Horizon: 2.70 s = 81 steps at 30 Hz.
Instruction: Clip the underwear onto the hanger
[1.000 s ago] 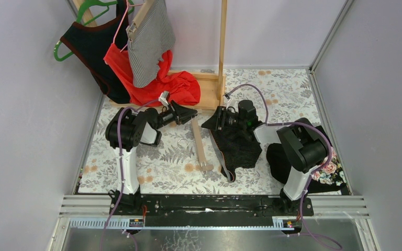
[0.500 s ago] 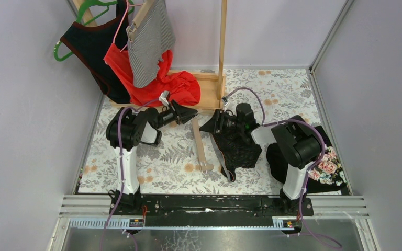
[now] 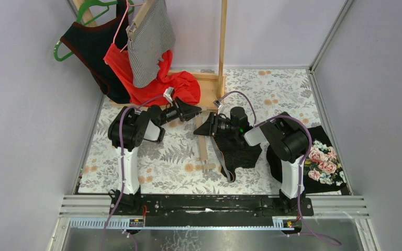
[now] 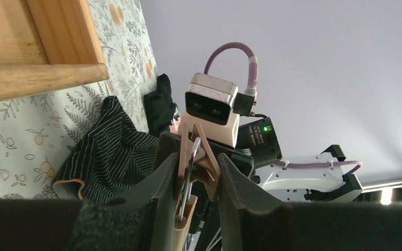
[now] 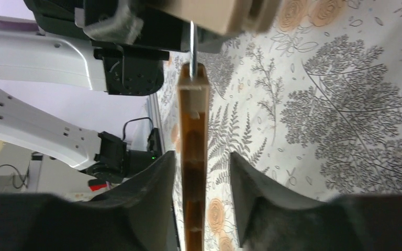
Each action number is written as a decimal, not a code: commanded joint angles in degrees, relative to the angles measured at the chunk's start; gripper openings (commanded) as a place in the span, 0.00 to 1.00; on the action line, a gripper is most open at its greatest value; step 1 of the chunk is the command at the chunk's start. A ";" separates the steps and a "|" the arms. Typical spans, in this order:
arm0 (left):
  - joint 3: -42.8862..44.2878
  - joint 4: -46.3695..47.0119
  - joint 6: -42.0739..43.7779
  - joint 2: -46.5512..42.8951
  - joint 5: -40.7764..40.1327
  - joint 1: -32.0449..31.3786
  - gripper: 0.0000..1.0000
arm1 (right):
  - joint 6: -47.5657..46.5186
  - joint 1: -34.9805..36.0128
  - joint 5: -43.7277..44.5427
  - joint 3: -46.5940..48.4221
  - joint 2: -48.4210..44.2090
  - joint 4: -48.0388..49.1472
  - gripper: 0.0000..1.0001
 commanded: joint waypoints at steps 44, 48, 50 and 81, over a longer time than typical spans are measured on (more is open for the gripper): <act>-0.83 4.14 -0.82 0.49 -1.76 0.34 0.39 | 10.08 0.56 3.20 -0.82 3.75 13.36 0.00; -0.80 4.14 -0.82 0.25 -1.61 0.39 0.37 | 10.29 0.64 3.06 -0.56 4.03 13.65 0.00; -0.82 4.14 -0.82 0.23 -1.65 0.34 0.33 | 10.26 0.73 3.05 -0.49 4.04 13.65 0.00; -2.61 4.14 -1.08 -0.07 2.24 3.20 0.00 | 11.32 -3.01 1.97 -5.12 0.54 21.03 0.50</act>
